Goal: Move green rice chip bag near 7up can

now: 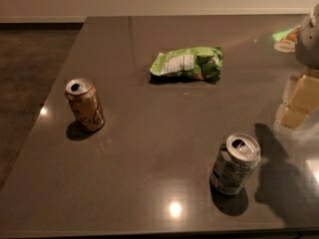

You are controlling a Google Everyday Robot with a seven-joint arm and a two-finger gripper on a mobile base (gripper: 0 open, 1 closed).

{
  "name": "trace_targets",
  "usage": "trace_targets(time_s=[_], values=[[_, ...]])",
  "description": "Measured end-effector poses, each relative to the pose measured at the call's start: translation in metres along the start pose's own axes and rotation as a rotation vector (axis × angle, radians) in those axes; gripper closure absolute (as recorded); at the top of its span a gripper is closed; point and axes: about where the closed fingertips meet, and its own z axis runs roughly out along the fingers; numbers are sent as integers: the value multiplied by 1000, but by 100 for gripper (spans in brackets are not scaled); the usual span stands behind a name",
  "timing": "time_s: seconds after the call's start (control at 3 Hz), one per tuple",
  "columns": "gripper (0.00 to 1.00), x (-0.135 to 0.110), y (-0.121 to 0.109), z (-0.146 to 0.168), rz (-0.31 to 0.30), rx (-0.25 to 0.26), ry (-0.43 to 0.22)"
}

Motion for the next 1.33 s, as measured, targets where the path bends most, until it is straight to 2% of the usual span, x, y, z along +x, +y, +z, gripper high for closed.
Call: trace_targets(time_s=[0.33, 0.67, 1.33], values=[[0, 0, 0, 0, 0, 0, 0], [0, -21, -23, 14, -23, -1, -26], [0, -69, -82, 72, -61, -3, -88]])
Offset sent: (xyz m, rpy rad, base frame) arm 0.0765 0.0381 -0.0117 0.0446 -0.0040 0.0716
